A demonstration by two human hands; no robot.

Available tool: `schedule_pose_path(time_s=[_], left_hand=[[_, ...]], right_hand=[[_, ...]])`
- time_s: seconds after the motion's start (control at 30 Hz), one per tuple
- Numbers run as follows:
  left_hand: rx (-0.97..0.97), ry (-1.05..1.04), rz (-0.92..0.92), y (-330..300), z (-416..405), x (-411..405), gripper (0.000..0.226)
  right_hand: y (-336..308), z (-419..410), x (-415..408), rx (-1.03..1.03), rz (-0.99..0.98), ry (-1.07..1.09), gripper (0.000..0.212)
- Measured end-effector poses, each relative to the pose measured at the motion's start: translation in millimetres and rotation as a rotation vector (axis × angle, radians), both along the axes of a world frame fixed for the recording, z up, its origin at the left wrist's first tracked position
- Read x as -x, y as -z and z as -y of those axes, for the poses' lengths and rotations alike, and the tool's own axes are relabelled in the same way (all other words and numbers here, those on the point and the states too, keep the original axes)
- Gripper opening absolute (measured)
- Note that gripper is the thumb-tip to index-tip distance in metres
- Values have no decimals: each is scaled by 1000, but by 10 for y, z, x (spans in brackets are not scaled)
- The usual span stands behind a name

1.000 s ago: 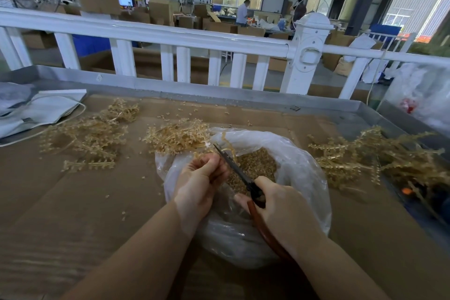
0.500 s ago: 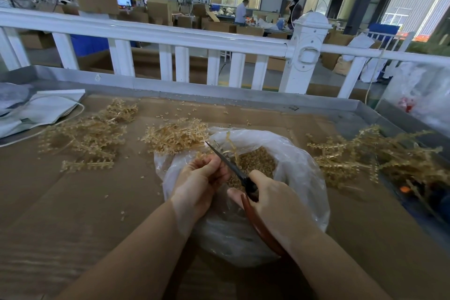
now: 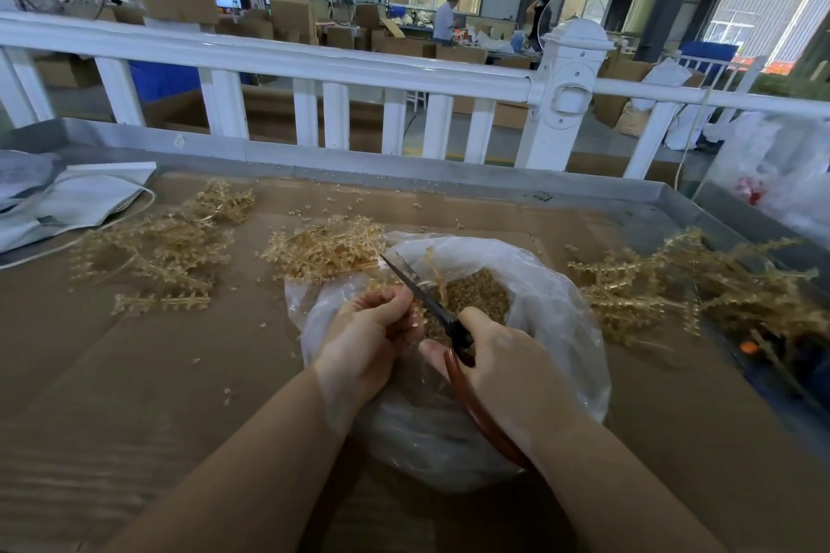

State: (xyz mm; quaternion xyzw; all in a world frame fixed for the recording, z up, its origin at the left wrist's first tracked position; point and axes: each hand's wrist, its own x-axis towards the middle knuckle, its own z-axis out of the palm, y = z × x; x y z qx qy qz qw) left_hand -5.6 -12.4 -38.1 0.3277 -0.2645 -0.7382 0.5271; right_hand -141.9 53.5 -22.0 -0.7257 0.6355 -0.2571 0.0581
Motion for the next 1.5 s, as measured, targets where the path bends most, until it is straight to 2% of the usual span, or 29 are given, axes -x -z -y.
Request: schedule_pose_path(time_s=[0.23, 0.43, 0.5, 0.6, 0.7, 0.77, 0.93, 1.0, 1.07, 1.17, 1.23, 1.33, 1.5], left_hand=[[-52, 16, 14, 0, 19, -34, 10], [-63, 84, 6, -10, 14, -60, 30], [-78, 39, -7, 2, 25, -51, 33], [-105, -83, -30, 1, 32, -6, 7], [-91, -179, -41, 0, 36, 46, 23], [-98, -221, -28, -8, 32, 65, 21], [-105, -327, 28, -16, 40, 117, 14], [-95, -332, 39, -30, 22, 136, 15], [-82, -318, 69, -35, 10, 138, 17], [-45, -260, 112, -32, -6, 130, 17], [-31, -212, 140, -33, -17, 126, 14], [-7, -157, 173, -42, -37, 112, 10], [60, -100, 177, -36, -79, 92, 12]], right_hand=[[-5, 23, 54, 12, 16, -23, 40], [-1, 3, 60, 32, -15, -39, 40], [-26, -18, 71, 38, -40, -48, 38], [-102, -67, 124, 7, -67, -44, 32], [-217, -111, 223, -72, -89, -41, 9], [-299, -128, 308, -132, -96, -50, 1], [-464, -168, 533, -240, -154, -17, 10], [-492, -166, 620, -204, -153, 60, 5], [-489, -136, 658, -123, -156, 158, 9], [-448, -64, 559, -10, 15, 165, 8], [-407, 10, 417, 9, 176, 97, 11], [-336, 119, 173, -18, 307, 24, 12], [-206, 293, -48, 81, 409, 29, 9]])
